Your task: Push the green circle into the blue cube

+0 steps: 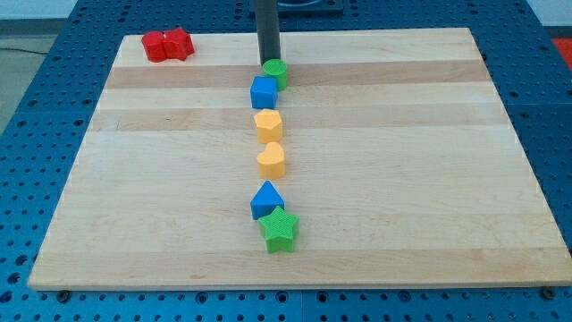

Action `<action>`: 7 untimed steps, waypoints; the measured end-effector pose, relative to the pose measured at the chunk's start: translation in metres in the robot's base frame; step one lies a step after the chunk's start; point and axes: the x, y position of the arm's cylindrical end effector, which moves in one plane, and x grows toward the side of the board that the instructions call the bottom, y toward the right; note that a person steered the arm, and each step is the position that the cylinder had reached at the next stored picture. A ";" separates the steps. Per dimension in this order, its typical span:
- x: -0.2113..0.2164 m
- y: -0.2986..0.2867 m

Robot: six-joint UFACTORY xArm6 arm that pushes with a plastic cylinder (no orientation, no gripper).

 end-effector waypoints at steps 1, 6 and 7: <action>0.005 0.015; 0.039 -0.029; 0.053 -0.034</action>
